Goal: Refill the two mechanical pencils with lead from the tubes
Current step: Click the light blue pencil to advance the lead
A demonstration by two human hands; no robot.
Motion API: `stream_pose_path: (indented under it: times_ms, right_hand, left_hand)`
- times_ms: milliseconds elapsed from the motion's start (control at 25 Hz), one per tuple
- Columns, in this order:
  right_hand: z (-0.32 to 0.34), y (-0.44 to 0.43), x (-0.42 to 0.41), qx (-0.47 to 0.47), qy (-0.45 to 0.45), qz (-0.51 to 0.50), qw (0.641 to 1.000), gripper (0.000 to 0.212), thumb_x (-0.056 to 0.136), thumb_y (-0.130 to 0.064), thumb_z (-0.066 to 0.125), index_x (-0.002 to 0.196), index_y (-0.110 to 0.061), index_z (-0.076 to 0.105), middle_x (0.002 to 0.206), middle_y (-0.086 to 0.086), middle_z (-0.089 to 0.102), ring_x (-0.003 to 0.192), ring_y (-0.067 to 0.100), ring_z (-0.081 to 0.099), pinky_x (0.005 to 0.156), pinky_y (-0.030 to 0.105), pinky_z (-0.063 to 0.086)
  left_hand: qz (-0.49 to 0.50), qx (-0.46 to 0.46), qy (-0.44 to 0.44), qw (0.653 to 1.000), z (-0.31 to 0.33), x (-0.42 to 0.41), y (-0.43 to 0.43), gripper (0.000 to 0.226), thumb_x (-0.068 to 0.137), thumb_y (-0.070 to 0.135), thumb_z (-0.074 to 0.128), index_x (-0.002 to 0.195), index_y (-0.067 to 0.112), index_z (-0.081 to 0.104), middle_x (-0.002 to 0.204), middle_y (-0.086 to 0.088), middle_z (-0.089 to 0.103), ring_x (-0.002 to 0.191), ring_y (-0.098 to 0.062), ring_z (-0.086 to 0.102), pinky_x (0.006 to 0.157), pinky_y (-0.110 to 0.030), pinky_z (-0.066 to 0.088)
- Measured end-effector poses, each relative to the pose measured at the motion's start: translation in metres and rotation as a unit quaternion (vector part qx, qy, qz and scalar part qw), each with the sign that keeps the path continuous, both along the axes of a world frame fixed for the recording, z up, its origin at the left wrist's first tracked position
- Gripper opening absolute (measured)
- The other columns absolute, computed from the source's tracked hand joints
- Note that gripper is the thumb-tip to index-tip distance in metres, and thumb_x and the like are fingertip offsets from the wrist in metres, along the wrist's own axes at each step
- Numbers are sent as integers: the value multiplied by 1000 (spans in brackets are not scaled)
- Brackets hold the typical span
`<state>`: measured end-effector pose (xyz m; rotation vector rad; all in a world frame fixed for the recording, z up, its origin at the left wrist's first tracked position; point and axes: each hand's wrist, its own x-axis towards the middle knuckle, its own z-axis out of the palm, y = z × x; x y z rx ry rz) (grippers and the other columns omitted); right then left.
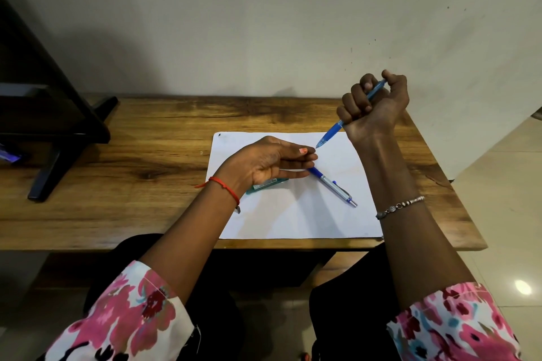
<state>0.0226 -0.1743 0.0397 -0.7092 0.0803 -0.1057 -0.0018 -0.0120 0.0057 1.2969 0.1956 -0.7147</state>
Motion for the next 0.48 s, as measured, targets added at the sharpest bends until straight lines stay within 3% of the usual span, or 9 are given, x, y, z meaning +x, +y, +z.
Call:
stream_pose_path:
  times_ms: [480]
  right_hand:
    - [6, 4, -4, -110, 4, -3, 994, 43, 92, -36, 30, 57, -12, 40, 38, -7, 19, 36, 8, 12, 42, 15, 12]
  left_hand:
    - [-25, 8, -5, 1000, -4, -3, -5, 13, 88, -1, 52, 92, -2, 65, 73, -7, 73, 69, -17, 70, 71, -32, 58]
